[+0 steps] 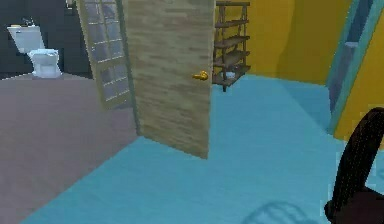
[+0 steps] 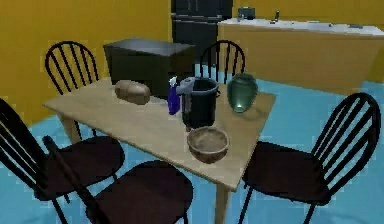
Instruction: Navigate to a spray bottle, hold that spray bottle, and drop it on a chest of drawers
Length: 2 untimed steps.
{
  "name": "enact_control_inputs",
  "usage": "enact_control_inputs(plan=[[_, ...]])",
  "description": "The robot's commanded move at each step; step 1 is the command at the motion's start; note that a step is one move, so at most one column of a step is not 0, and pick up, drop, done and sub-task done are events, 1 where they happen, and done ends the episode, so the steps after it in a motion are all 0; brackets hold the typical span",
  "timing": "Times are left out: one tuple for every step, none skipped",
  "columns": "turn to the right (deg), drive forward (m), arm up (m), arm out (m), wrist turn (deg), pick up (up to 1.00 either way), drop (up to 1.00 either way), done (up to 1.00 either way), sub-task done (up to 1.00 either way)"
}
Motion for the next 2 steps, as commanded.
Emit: enact_control_inputs(plan=[[45.0,0.0,0.0,0.0,0.0,0.0,0.0,0.0,0.0],[45.0,0.0,0.0,0.0,0.0,0.0,0.0,0.0,0.0]])
